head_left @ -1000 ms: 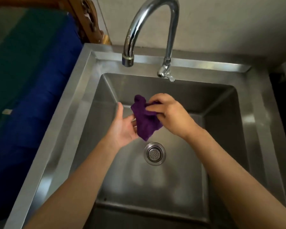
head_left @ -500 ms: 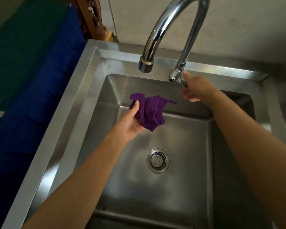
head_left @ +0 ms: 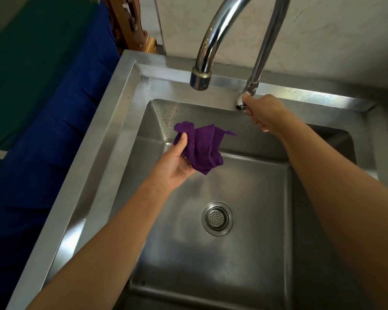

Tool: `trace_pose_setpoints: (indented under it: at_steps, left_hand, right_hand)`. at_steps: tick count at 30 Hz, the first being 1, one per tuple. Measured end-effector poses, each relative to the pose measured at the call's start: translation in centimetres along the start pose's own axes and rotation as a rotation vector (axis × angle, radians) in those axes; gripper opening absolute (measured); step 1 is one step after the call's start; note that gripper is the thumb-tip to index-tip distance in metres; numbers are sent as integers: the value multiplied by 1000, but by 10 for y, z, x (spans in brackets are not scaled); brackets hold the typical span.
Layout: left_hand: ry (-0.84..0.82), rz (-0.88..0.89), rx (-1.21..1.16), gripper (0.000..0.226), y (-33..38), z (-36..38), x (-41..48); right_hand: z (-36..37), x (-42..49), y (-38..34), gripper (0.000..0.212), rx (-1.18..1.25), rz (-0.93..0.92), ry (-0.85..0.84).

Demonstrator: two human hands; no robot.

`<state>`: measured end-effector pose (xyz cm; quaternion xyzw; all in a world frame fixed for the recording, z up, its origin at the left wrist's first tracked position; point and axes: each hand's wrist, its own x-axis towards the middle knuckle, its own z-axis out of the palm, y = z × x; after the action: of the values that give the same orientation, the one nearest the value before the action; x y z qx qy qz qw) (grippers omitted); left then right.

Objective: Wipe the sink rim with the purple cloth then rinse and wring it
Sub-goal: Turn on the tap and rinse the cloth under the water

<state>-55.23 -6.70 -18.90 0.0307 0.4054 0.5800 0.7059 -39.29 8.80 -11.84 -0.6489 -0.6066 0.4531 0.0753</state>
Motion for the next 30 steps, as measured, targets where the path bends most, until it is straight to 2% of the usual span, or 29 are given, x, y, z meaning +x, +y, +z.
trace_pose_setpoints:
  at_steps: [15, 30]
  left_hand:
    - [-10, 26, 32, 58, 3, -1, 9]
    - [-36, 29, 57, 43, 1, -5, 15]
  right_hand:
    - [1, -8, -17, 28, -86, 21, 32]
    - [2, -13, -23, 34, -61, 84, -2]
